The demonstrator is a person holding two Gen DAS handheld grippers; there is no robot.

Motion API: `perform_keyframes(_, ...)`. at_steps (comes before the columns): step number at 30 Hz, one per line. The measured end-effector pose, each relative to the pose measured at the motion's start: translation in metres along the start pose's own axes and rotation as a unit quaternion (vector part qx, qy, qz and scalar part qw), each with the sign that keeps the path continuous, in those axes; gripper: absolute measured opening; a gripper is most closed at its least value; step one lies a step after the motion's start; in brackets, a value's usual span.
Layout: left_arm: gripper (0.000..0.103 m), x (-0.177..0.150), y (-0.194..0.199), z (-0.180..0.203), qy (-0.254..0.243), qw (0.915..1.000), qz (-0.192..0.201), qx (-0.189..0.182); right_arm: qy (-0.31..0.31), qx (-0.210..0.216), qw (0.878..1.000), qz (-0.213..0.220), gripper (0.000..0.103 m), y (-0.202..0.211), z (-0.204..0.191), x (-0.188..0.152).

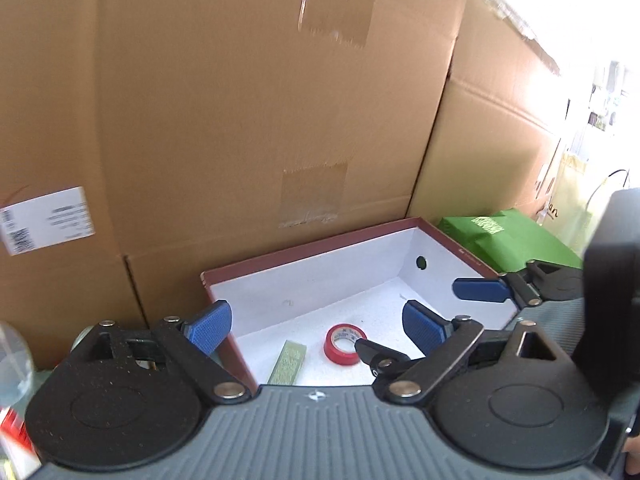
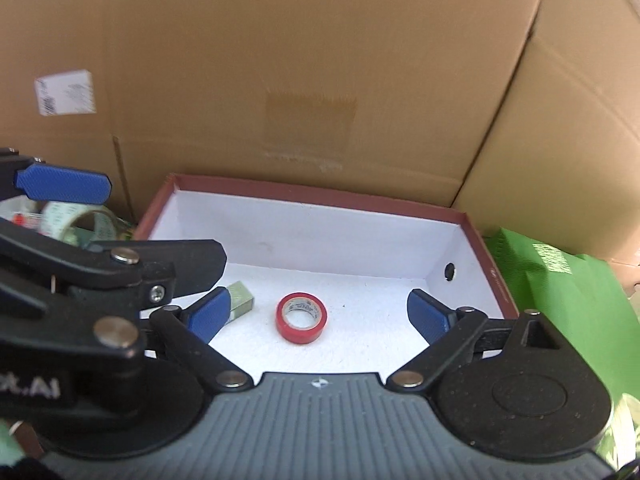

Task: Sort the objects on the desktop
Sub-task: 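Withdraw both tools from the shoebox back toward the pile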

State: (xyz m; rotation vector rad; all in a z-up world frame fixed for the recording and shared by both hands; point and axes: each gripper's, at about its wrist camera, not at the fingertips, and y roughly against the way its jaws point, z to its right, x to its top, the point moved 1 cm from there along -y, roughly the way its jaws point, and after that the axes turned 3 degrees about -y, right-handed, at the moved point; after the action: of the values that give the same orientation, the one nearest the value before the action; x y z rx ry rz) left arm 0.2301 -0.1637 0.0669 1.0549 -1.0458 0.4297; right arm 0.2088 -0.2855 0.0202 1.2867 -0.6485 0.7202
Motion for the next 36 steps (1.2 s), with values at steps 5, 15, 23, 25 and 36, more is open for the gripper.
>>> perform_keyframes(5,0.096,-0.022,0.038,0.006,0.007,0.9997,0.010,0.021,-0.006,0.003,1.000,0.017,0.098,0.031,-0.008,-0.020)
perform_keyframes(15,0.097,-0.085,0.107,-0.010,0.048,0.9950,0.030,0.082,0.004,0.030,0.999,0.042,0.098,0.095,-0.053,-0.067)
perform_keyframes(23,0.096,-0.119,0.143,-0.009,0.034,0.9936,0.027,0.104,-0.028,0.065,0.997,0.037,0.098,0.115,-0.077,-0.103)
perform_keyframes(25,0.096,-0.127,0.148,-0.010,0.036,0.9938,0.023,0.102,-0.038,0.077,0.996,0.031,0.098,0.117,-0.082,-0.111)
perform_keyframes(36,0.097,-0.158,0.165,-0.016,0.041,0.9918,0.009,0.121,-0.051,0.096,0.994,-0.002,0.098,0.116,-0.111,-0.138)
